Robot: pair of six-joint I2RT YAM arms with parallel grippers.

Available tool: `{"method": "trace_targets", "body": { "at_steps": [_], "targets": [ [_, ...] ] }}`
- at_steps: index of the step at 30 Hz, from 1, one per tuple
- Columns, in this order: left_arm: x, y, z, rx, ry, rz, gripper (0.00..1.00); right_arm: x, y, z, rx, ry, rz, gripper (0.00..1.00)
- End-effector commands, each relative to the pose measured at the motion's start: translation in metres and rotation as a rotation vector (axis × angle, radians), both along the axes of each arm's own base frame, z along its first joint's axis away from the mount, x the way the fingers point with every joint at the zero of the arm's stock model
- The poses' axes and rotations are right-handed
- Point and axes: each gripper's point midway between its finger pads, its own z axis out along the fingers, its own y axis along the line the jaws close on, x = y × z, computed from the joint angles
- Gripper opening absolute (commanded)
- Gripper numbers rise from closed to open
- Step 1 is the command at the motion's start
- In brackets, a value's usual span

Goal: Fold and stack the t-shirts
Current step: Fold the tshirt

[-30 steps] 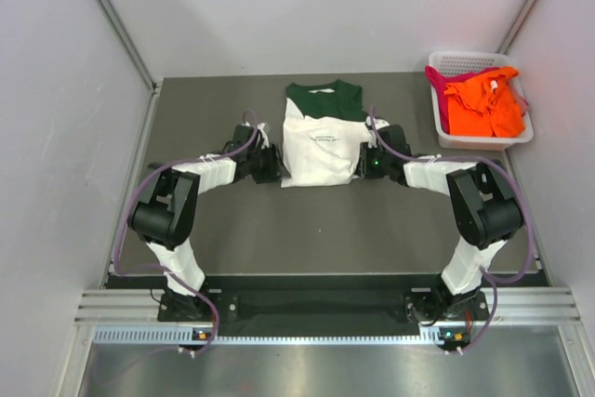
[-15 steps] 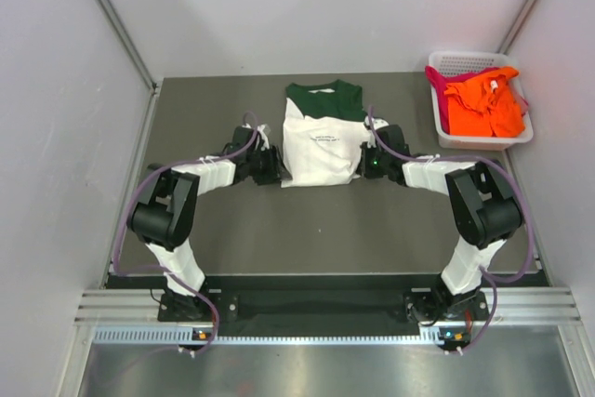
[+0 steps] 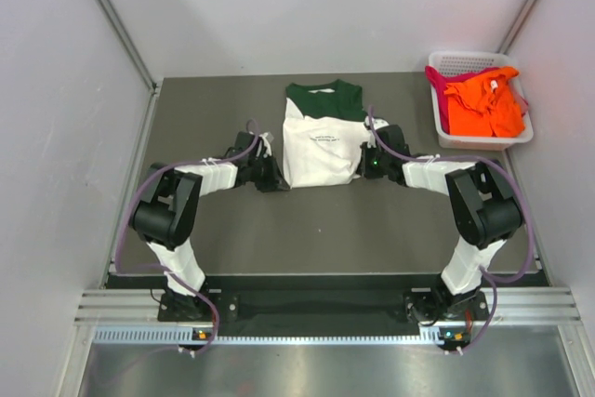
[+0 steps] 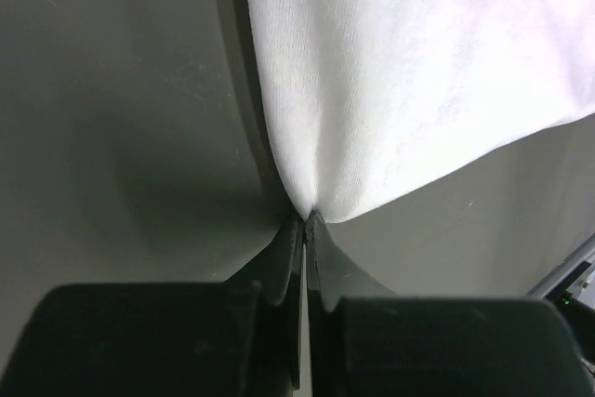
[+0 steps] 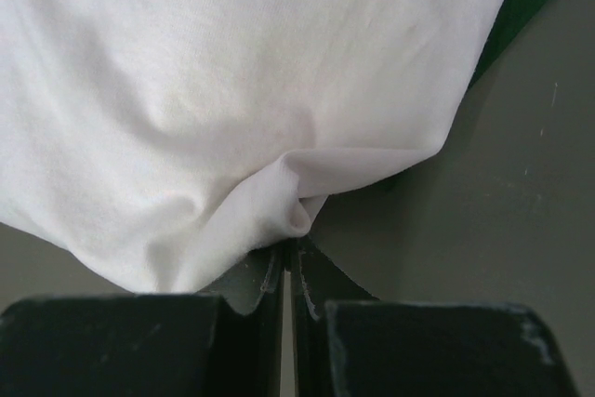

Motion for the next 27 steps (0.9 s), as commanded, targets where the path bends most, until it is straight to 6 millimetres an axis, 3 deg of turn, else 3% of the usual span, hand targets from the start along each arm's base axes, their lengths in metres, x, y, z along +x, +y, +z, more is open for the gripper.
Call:
{"method": "trace_targets", "body": {
  "at_steps": [1, 5, 8, 13, 17, 19, 20, 21, 23, 27],
  "targets": [
    [-0.012, 0.0, -0.014, 0.02, 0.071, -0.009, 0.0, 0.0, 0.005, 0.015, 0.022, -0.042, 0.012, 0.0],
    [-0.004, 0.01, -0.006, 0.017, 0.054, 0.046, 0.0, -0.008, -0.004, 0.02, 0.013, -0.033, -0.014, 0.0],
    [0.0, 0.023, -0.002, -0.017, 0.083, 0.097, 0.0, -0.025, -0.031, 0.012, 0.005, 0.029, -0.084, 0.0],
    [-0.001, 0.045, -0.009, -0.03, 0.111, 0.168, 0.0, -0.051, -0.059, 0.006, 0.061, 0.078, -0.175, 0.0],
    [-0.004, 0.046, -0.011, -0.04, 0.113, 0.181, 0.0, -0.058, -0.068, 0.008, 0.129, 0.108, -0.234, 0.03],
    [-0.006, 0.046, -0.012, -0.042, 0.12, 0.183, 0.0, -0.068, -0.068, 0.001, 0.132, 0.167, -0.234, 0.1],
    [-0.006, 0.046, -0.011, -0.047, 0.115, 0.181, 0.0, -0.069, -0.066, 0.0, 0.141, 0.172, -0.226, 0.17],
    [-0.007, 0.046, -0.011, -0.05, 0.113, 0.179, 0.0, -0.071, -0.064, 0.0, 0.153, 0.18, -0.215, 0.3],
    [-0.009, 0.043, -0.007, -0.066, 0.106, 0.167, 0.0, -0.073, -0.061, 0.002, 0.168, 0.182, -0.209, 0.44],
    [-0.013, 0.041, -0.003, -0.067, 0.096, 0.148, 0.0, -0.083, -0.051, 0.015, 0.232, 0.154, -0.157, 0.56]
  ]
}}
